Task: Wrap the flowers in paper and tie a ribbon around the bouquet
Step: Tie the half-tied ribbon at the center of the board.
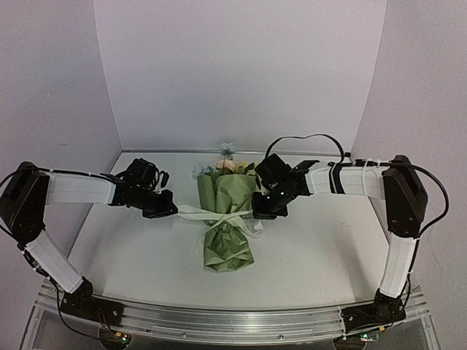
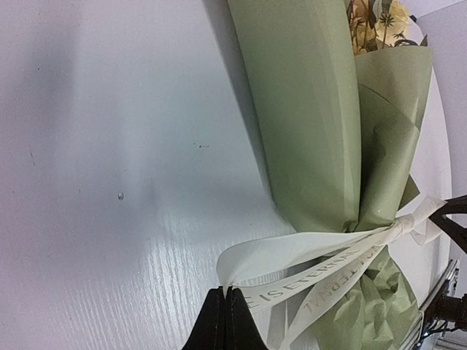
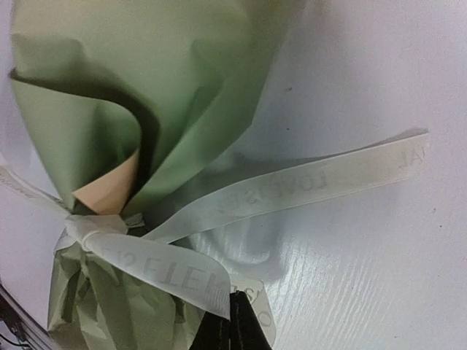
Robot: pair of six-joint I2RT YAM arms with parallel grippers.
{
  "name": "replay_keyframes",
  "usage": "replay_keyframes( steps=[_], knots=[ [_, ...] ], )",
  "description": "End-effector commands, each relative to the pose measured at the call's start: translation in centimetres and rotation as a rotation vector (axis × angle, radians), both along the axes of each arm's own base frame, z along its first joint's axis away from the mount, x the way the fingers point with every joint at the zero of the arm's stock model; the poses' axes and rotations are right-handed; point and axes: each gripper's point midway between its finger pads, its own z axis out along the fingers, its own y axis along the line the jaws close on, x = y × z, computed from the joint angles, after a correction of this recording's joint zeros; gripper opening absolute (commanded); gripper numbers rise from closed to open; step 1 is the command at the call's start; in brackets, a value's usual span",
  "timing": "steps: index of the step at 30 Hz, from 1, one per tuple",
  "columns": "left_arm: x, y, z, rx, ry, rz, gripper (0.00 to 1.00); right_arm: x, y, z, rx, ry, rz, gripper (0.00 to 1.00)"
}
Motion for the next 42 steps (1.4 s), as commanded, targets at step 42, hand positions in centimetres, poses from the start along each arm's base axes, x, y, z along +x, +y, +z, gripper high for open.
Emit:
replay_keyframes(
  steps=[42],
  knots=[
    [2.6, 8.5, -2.2, 0.091, 0.123, 0.254, 0.00, -2.2, -4.6, -2.6, -0.084, 0.052, -0.104, 0.00]
  ],
)
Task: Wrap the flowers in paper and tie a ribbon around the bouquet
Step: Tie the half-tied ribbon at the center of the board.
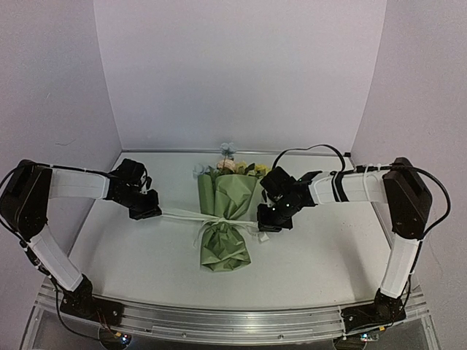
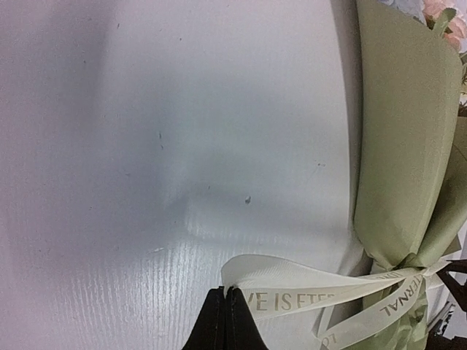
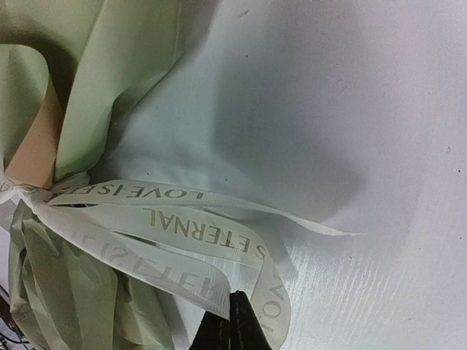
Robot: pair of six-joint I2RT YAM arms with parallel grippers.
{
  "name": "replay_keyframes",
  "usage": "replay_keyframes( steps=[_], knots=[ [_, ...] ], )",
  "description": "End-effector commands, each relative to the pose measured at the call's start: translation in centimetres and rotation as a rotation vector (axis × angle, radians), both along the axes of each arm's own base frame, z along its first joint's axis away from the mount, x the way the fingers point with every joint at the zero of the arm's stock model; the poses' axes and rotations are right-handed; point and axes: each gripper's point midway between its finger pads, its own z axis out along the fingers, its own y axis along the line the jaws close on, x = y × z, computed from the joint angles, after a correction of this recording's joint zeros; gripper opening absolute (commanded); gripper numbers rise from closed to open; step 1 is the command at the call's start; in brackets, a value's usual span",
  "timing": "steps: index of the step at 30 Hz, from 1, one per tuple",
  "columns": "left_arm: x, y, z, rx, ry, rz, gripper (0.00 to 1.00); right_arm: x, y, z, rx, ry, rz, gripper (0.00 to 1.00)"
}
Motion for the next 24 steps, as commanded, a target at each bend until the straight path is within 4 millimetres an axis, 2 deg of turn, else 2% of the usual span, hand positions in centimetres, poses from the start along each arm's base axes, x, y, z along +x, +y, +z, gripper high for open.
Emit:
replay_keyframes(
  steps=[1, 14, 24],
  knots=[
    [1.3, 2.6, 0.2, 0.040, 0.003, 0.078, 0.00, 0.0, -2.6, 0.5, -0.089, -0.034, -0.038, 0.00],
    [1.4, 4.5, -0.2, 0.046, 0.023, 0.125, 0.00, 0.0, -4.1, -0.1, -0.160, -0.045, -0.061, 0.00],
    [1.1, 5.4, -1.0, 0.047, 0.050, 0.143, 0.00, 0.6, -5.1, 0.4, -0.167, -0.054, -0.094, 0.00]
  ],
)
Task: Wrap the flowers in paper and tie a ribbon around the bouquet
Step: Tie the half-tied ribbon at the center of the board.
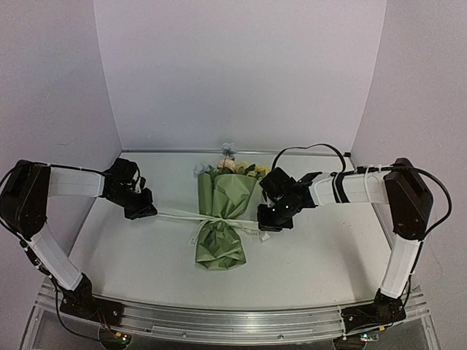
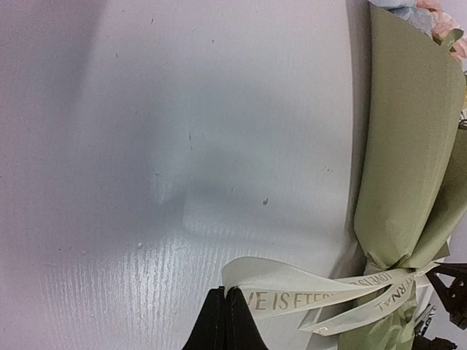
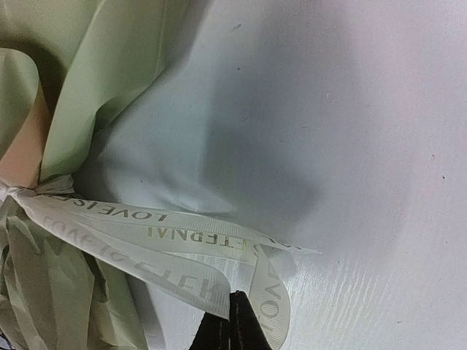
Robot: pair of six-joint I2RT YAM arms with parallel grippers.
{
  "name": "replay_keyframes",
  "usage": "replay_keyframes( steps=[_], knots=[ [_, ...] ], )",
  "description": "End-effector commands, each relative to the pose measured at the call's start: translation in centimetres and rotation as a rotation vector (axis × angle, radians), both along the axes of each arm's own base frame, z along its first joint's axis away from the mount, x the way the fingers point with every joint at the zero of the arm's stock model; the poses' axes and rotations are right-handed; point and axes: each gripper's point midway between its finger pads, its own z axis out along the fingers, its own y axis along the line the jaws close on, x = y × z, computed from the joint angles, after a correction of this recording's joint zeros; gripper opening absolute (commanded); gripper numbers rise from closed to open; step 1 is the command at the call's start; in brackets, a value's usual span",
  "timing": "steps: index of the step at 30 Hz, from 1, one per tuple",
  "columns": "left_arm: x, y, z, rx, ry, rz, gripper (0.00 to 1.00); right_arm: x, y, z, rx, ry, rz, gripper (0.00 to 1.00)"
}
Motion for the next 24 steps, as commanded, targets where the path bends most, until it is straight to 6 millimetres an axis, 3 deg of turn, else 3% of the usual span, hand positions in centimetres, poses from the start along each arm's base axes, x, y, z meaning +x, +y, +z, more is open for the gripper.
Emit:
replay_keyframes(
  steps=[1, 9, 24],
  knots=[
    [0.8, 3.8, -1.1, 0.106, 0.014, 0.104, 0.00, 0.3, -4.7, 0.4, -0.130, -0.008, -0.094, 0.00],
    [0.6, 4.9, -1.6, 0.099, 0.029, 0.129, 0.00, 0.1, -6.1, -0.1, -0.140, 0.010, -0.125, 0.00],
    [0.3, 6.2, -2.4, 0.096, 0.064, 0.166, 0.00, 0.3, -6.9, -0.5, -0.130, 0.023, -0.160, 0.00]
  ],
)
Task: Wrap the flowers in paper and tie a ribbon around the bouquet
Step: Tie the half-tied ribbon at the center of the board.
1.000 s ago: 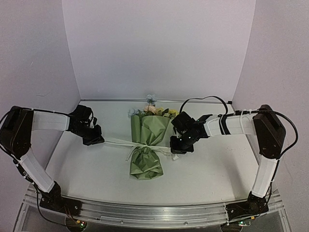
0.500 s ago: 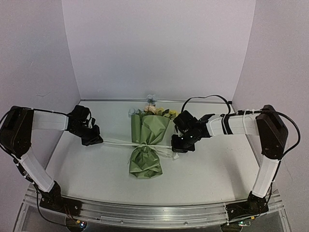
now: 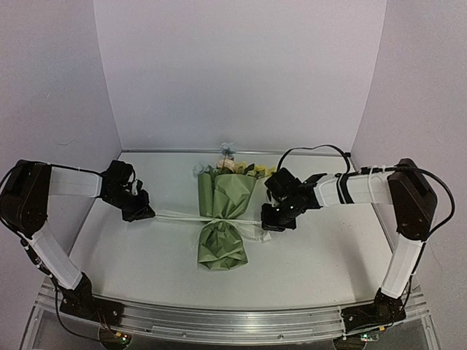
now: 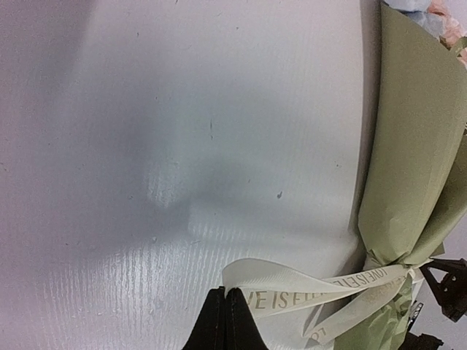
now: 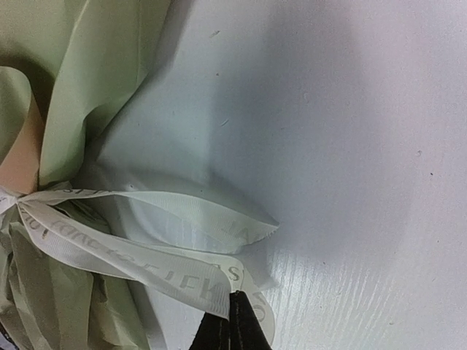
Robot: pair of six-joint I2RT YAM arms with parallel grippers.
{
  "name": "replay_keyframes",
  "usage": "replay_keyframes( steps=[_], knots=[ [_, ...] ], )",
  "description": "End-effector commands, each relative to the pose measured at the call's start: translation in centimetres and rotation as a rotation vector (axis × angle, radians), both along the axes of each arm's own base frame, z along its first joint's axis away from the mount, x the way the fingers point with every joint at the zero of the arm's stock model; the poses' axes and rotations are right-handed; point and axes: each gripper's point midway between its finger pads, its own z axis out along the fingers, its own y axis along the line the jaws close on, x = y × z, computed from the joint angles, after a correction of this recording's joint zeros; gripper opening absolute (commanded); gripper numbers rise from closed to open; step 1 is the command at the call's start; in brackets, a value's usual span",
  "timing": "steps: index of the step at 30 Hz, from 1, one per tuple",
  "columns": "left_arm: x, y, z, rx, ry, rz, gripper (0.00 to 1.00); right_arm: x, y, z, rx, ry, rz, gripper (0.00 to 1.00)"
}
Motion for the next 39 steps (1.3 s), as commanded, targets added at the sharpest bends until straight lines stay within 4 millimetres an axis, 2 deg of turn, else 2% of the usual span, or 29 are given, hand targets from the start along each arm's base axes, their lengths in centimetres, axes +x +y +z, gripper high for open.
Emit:
replay_keyframes(
  steps=[1, 34, 36, 39],
  knots=[
    [0.6, 5.4, -1.7, 0.146, 0.028, 0.147, 0.00, 0.0, -5.9, -0.5, -0.151, 0.029, -0.126, 0.00],
    [0.5, 6.7, -2.0, 0.115, 0.040, 0.186, 0.00, 0.5, -7.0, -0.4, -0.112, 0.040, -0.170, 0.00],
    [0.6, 6.4, -1.9, 0.102, 0.036, 0.175, 0.00, 0.6, -6.8, -0.2, -0.105, 0.038, -0.164, 0.00],
    [1.0, 4.9, -0.9, 0.041, 0.007, 0.121, 0.00, 0.8, -5.9, 0.7, -0.064, 0.033, -0.141, 0.00]
  ],
)
